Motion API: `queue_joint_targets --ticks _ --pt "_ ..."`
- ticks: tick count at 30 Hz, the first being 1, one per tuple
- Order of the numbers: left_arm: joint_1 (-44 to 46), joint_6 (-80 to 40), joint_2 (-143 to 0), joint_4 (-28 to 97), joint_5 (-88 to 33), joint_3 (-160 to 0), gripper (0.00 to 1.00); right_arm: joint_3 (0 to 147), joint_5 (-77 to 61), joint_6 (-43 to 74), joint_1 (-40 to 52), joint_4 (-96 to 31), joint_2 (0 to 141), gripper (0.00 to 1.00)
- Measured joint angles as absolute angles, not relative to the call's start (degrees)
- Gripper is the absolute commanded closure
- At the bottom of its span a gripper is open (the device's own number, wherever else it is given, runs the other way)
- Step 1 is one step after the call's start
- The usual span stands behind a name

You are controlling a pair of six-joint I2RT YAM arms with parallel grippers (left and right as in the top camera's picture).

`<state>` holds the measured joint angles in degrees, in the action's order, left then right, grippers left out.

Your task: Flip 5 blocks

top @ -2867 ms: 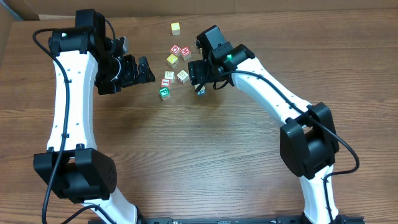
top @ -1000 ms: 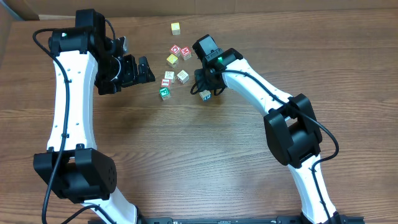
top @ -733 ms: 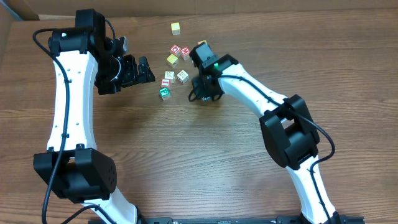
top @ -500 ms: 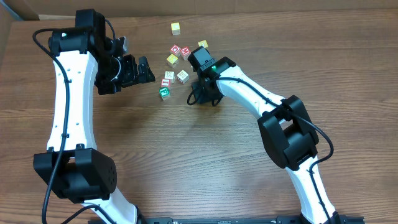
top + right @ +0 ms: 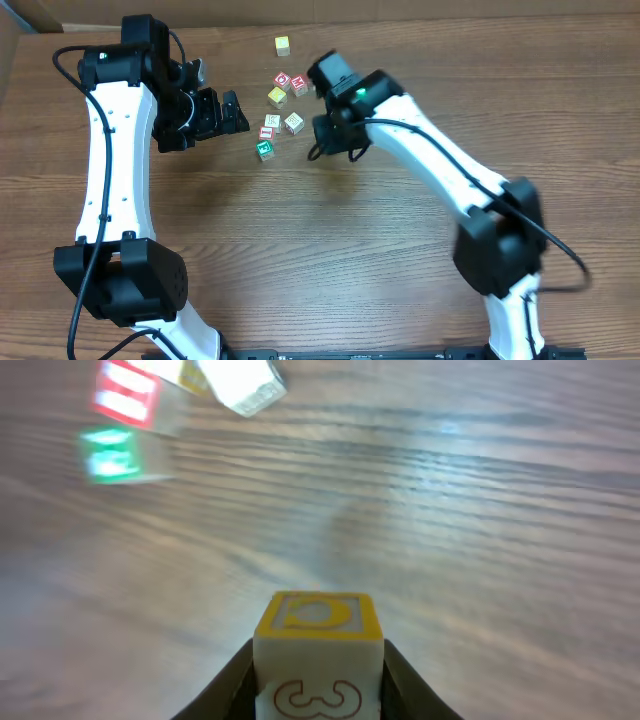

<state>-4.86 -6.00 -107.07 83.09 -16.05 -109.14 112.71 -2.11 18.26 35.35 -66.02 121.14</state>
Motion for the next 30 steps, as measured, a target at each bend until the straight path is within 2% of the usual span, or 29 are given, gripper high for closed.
queue_joint_targets --ticks 5,14,30 --pt "-4.8 -6.0 -107.1 83.1 -16.1 -109.1 0.0 114.3 -2.6 24.6 35.4 -74.5 113.1 0.73" --pt "-4.9 -6.0 -107.1 83.1 -16.1 -109.1 0.0 110.5 -2.6 32.3 37.9 -81.1 112.6 0.76" --pt "-4.9 -6.0 -107.1 83.1 -16.1 -109.1 0.0 86.7 0.4 38.2 40.5 -52.4 113.1 0.84"
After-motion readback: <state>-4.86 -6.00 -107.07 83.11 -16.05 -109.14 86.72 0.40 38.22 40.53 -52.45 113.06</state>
